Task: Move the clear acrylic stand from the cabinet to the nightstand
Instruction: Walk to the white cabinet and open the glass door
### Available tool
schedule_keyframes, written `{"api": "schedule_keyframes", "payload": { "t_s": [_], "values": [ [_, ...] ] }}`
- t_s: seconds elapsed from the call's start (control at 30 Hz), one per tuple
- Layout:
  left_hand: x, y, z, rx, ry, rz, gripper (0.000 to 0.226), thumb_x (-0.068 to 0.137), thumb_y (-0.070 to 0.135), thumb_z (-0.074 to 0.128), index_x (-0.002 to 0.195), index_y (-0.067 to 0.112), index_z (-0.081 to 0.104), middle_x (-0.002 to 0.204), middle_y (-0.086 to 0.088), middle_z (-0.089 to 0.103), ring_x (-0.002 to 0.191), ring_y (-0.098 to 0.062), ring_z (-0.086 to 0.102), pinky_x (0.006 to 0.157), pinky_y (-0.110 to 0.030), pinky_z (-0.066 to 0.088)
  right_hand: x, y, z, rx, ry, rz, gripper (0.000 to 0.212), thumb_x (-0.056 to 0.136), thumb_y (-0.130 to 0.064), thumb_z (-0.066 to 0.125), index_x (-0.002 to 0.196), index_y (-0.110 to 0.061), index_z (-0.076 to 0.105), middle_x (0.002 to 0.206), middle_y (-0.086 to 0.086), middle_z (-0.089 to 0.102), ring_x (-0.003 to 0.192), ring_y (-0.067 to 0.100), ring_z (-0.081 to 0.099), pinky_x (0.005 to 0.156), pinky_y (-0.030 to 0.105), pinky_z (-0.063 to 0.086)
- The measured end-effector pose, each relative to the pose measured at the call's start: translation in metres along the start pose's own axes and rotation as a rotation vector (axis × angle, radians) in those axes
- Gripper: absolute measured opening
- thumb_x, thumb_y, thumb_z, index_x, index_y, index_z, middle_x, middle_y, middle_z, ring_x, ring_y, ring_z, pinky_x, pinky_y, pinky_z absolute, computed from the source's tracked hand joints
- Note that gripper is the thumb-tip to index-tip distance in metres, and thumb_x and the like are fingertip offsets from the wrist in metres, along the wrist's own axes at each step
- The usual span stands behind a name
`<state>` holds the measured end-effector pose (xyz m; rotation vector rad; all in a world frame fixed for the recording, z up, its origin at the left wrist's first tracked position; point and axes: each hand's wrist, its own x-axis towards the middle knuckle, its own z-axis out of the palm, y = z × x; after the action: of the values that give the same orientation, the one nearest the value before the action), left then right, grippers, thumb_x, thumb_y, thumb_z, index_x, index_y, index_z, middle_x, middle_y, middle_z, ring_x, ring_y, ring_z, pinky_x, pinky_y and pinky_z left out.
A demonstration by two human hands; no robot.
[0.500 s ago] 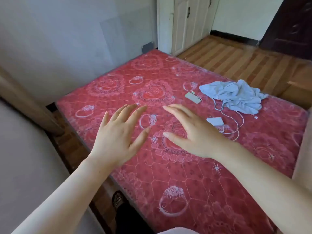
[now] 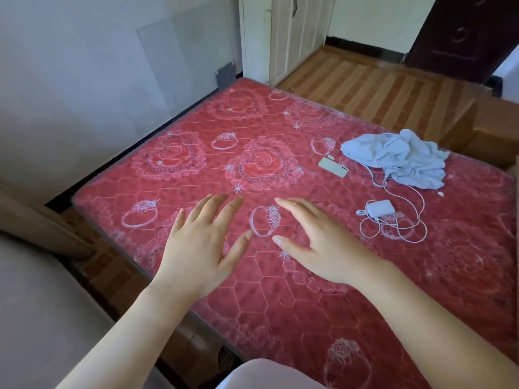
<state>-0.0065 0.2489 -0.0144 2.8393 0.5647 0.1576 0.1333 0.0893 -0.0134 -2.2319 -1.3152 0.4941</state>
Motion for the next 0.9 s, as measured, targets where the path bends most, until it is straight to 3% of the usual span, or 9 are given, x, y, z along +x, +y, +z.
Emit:
{"api": "schedule_keyframes", "payload": {
  "t_s": [0.13,0.33,0.57,0.7,0.9],
  "values": [
    [-0.001,-0.028,-0.003,-0.029,-0.049,-0.012,0.058,0.089,0.06,0.022,0.14,0.032,0.028,0.144,0.003,0.038,0.135,-0.02,0.032,0.109,-0.051,0.024,0.02,-0.018,0.019,0.146,-0.013,0.101,0.058,0.089,-0.054,0.042,0.141,-0.039,0.021,0.144,-0.025,0.024,0.121,-0.013,0.02,0.099,0.02,0.02],
    [-0.006,-0.044,0.007,-0.073,-0.042,-0.087,0.056,0.089,0.059,0.022,0.14,0.034,0.026,0.144,0.007,0.038,0.132,-0.018,0.036,0.109,-0.049,0.025,0.034,-0.022,0.031,0.133,-0.085,0.011,0.059,0.088,-0.057,0.039,0.141,-0.039,0.019,0.149,-0.023,0.02,0.133,-0.005,0.021,0.102,0.023,0.022],
    [-0.034,-0.049,0.035,-0.196,0.004,-0.267,0.056,0.089,0.06,0.021,0.138,0.035,0.028,0.141,0.008,0.041,0.129,-0.017,0.04,0.104,-0.048,0.034,0.05,-0.014,0.04,0.063,-0.167,-0.054,0.059,0.089,-0.056,0.039,0.141,-0.037,0.021,0.147,-0.023,0.02,0.128,-0.007,0.024,0.103,0.024,0.026],
    [-0.029,-0.069,0.031,-0.215,0.022,-0.269,0.056,0.089,0.061,0.021,0.139,0.035,0.029,0.14,0.009,0.042,0.129,-0.016,0.04,0.104,-0.045,0.035,0.064,-0.019,0.042,0.034,-0.216,-0.048,0.058,0.089,-0.055,0.04,0.141,-0.037,0.021,0.147,-0.025,0.018,0.119,-0.016,0.017,0.098,0.018,0.02],
    [0.0,-0.119,0.029,-0.295,0.0,-0.202,0.058,0.088,0.062,0.021,0.14,0.036,0.026,0.143,0.01,0.037,0.13,-0.016,0.037,0.105,-0.046,0.033,0.102,-0.041,0.067,0.005,-0.18,0.013,0.055,0.088,-0.054,0.042,0.139,-0.042,0.022,0.144,-0.026,0.021,0.125,-0.007,0.028,0.097,0.023,0.032]
  ]
}}
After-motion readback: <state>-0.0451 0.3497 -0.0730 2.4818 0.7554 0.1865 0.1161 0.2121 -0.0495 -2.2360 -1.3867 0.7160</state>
